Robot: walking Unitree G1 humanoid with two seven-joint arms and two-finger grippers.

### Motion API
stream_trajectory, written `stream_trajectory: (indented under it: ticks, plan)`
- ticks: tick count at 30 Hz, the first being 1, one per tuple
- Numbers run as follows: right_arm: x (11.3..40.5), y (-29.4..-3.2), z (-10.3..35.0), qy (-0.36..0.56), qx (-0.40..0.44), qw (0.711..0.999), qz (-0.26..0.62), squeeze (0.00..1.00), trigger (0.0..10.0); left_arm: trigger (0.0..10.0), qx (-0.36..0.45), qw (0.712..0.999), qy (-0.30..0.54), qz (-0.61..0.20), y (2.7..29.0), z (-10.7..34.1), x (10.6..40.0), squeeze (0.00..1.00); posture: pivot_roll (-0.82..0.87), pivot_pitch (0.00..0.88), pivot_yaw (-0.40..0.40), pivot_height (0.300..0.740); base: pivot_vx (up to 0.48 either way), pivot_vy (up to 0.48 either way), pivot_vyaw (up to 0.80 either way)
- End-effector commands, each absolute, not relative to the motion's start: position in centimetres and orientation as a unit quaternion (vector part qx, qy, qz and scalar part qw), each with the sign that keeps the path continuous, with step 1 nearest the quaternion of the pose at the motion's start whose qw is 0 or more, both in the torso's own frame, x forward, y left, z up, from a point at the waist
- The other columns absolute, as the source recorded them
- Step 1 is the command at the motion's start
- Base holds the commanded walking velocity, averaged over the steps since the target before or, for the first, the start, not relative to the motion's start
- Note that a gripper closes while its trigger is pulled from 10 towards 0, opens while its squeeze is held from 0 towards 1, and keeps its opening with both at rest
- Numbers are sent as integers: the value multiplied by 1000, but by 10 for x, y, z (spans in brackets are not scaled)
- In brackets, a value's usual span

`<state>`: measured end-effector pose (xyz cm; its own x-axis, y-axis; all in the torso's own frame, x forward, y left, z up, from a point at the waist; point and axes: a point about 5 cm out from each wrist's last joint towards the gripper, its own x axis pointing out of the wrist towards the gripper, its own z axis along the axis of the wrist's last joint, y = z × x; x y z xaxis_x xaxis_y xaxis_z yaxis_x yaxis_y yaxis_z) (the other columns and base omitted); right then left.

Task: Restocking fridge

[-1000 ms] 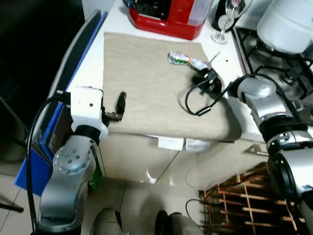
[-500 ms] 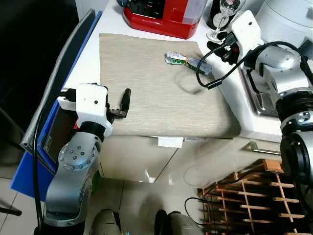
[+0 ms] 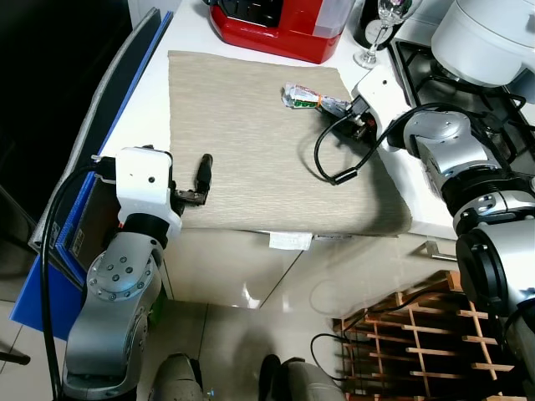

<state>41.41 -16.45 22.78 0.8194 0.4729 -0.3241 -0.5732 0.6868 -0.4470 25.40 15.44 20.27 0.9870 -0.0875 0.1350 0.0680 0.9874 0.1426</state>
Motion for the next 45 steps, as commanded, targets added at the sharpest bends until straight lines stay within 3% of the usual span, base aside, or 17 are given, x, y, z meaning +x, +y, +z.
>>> stream_trajectory:
  ticks: [1, 2, 3, 4, 19, 22, 24, 25, 39, 45]
  plan:
    - [413, -171, 216, 127, -283, 911, 272, 0, 10000, 10000, 72, 995, -65, -35, 154, 201, 250, 0, 205, 210, -198, 740, 0, 0, 0]
    - [413, -171, 215, 128, -284, 911, 269, 4, 10000, 10000, 72, 995, -64, -34, 155, 201, 250, 0, 205, 211, -198, 740, 0, 0, 0]
    - [413, -170, 215, 127, -284, 912, 265, 16, 7725, 10000, 72, 995, -64, -34, 154, 201, 250, 0, 203, 211, -198, 740, 0, 0, 0]
    - [414, -170, 216, 125, -283, 914, 260, 24, 0, 10000, 71, 995, -63, -34, 154, 201, 250, 0, 202, 210, -198, 740, 0, 0, 0]
    - [416, -169, 220, 111, -263, 928, 241, 141, 0, 10000, 67, 995, -64, -40, 149, 201, 254, 0, 181, 201, -200, 740, 0, 0, 0]
    - [416, -171, 220, 107, -256, 931, 235, 255, 0, 10000, 66, 995, -65, -41, 148, 201, 255, 0, 176, 199, -200, 740, 0, 0, 0]
    - [416, -172, 222, 104, -253, 934, 230, 439, 0, 10000, 66, 995, -65, -43, 148, 201, 257, 0, 174, 195, -197, 740, 0, 0, 0]
    - [416, -172, 223, 102, -249, 936, 228, 451, 0, 10000, 66, 995, -66, -44, 147, 201, 257, 0, 173, 193, -196, 740, 0, 0, 0]
    - [421, -183, 270, 0, -179, 965, 191, 443, 0, 10000, 64, 994, -75, -53, 143, 203, 264, 0, 155, 165, -193, 740, 0, 0, 0]
    - [420, -176, 295, -65, -157, 962, 214, 443, 0, 10000, 63, 993, -77, -56, 142, 203, 268, 0, 142, 141, -190, 740, 0, 0, 0]
